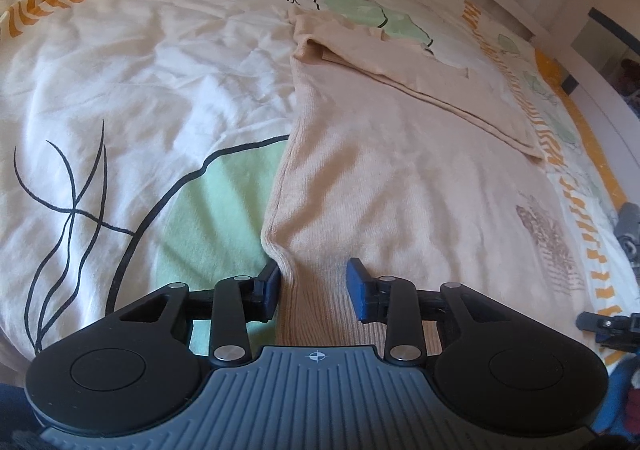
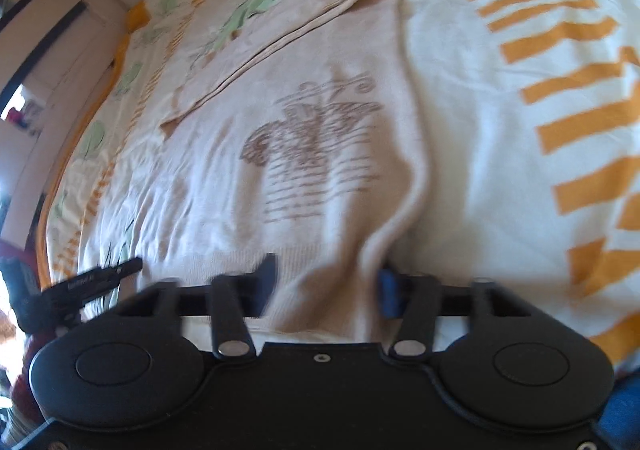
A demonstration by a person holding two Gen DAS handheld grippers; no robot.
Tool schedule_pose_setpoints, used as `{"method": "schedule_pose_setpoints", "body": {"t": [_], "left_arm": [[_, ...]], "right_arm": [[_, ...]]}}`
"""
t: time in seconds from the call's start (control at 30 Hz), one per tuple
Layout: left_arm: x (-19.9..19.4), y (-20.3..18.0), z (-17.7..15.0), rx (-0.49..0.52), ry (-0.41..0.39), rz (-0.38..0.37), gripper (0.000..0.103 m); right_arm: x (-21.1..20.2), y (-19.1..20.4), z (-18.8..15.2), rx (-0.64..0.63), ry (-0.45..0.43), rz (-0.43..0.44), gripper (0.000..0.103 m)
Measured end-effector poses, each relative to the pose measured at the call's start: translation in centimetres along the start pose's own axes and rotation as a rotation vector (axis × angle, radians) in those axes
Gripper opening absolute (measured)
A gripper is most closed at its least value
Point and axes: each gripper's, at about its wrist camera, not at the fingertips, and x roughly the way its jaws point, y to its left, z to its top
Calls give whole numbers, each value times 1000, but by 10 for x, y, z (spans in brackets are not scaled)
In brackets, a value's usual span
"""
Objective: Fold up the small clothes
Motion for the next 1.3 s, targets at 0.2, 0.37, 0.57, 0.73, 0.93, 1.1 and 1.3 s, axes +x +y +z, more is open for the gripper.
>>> {"method": "schedule_pose_setpoints", "body": {"t": [0.2, 0.37, 0.57, 0.73, 0.93, 1.1, 1.3], "left_arm": [[-3, 7, 0, -40, 4, -19, 32], [-3, 10, 1, -40, 7, -22, 32], [-4, 12, 0, -50, 5, -24, 4], [-16, 10, 4, -66, -50, -68, 3], [-29, 4, 28, -119, -128, -139, 3], [-34, -6, 60, -96, -190, -151, 3], [-26, -7, 103, -136, -237, -163, 3]], "right_arm": [[-8, -8, -4, 29, -13, -10, 35], [-13, -12, -5, 54, -41, -45, 33], [-10, -8, -5, 24, -36, 8, 11], [-23, -11, 0, 71, -133, 111, 11], [-33, -10, 15, 118, -219, 206, 11], [-42, -2, 45, 82, -271, 223, 11], [-41, 4, 92, 73, -322, 236, 11]]}}
